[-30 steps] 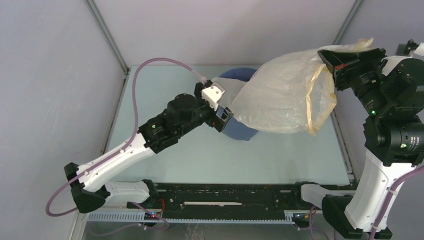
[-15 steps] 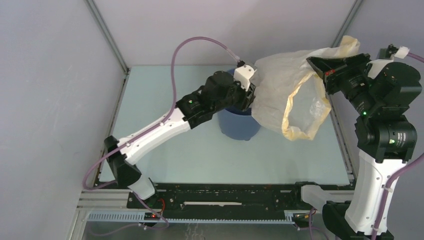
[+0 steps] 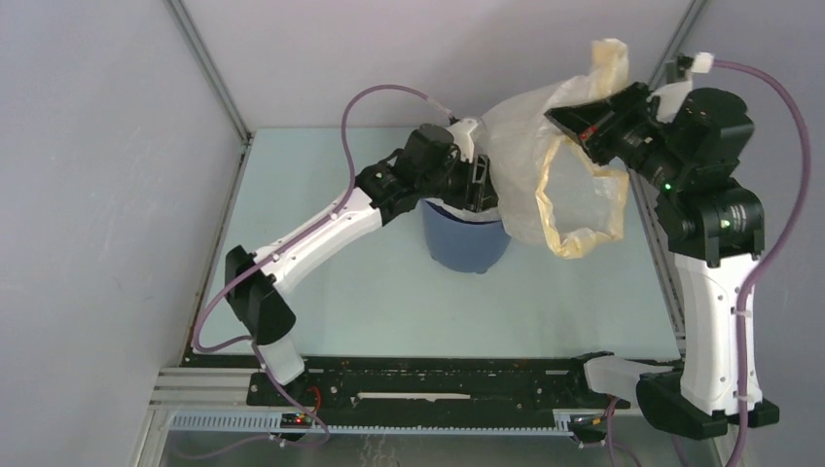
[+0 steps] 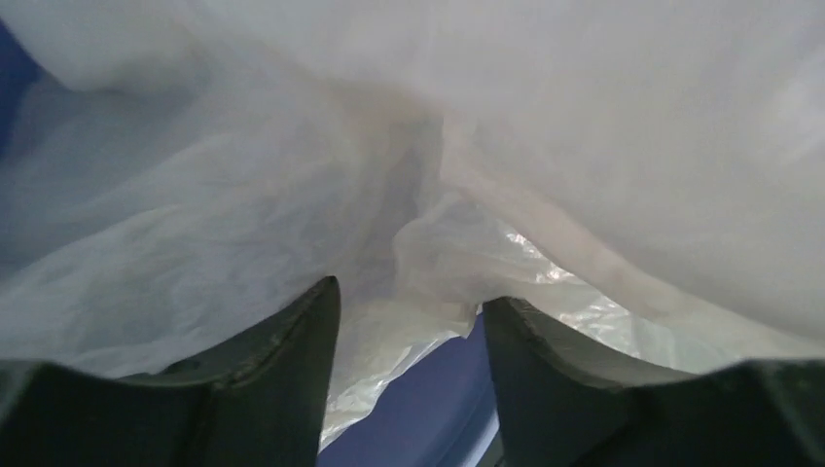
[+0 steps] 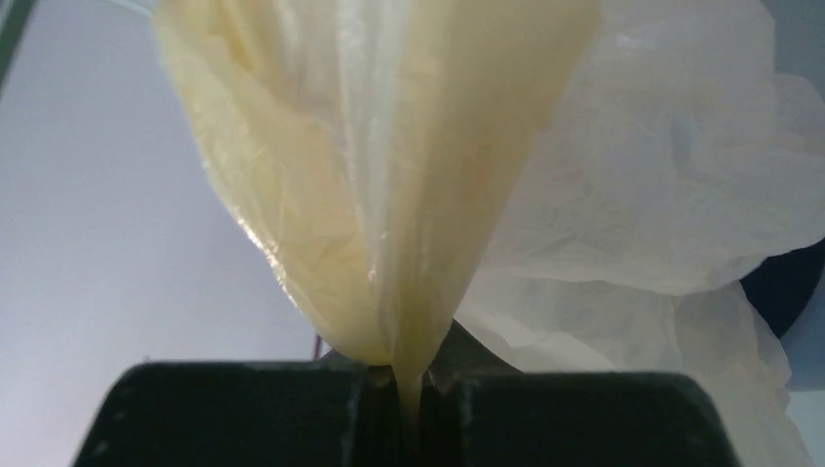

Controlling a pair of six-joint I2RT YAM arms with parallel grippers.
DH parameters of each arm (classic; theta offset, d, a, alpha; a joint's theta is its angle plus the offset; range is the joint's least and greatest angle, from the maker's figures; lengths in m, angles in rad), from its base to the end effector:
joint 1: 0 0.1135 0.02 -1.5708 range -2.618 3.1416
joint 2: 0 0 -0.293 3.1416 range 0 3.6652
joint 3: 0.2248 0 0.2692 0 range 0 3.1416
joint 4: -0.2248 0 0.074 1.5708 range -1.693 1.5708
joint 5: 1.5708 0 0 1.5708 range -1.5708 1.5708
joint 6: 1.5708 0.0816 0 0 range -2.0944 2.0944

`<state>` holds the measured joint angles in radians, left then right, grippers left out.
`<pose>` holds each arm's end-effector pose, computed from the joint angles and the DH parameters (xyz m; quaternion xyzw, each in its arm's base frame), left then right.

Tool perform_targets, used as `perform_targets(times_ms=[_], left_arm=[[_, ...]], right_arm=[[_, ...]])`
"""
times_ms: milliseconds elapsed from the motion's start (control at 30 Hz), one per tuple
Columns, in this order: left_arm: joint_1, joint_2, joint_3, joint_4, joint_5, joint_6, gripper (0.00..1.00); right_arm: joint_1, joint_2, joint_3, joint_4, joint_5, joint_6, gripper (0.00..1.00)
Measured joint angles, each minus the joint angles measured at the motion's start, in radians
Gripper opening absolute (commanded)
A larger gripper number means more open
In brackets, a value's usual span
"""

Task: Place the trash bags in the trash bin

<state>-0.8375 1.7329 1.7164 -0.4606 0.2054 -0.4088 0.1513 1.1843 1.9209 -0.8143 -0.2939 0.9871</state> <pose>0.3005 -0.3584 0.3877 0.2328 0.8189 -0.3730 0.3689 0.2093 0.0558 0.5938 0.2038 0.7040 0.4526 0.5079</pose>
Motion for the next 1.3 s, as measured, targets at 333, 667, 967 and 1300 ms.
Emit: perform_targets(times_ms=[333,667,967,1300], left_arm=[[0.072,-0.146,0.040,-0.141,0.011,-0.044,0.80],[0.172,-0.471,-0.127,-0.140,-0.021,-0.111,0.84],[0.212,-0.608,-0.318,-0.140,-0.034,-0.198,0.86],[0.214,-0.666,-0.415,-0.123,-0.034,-0.282,0.86]], right_arm=[[0.198,0.171,0.014,-0.002,0.060,-0.259,0.00],[0.255,0.299,0.034,-0.010,0.105,-0.380,0.00],[0.301,0.534,0.107,0.006,0.162,-0.460,0.00],[0.262,0.607,0.262,0.006,0.185,-0.482,0.00]])
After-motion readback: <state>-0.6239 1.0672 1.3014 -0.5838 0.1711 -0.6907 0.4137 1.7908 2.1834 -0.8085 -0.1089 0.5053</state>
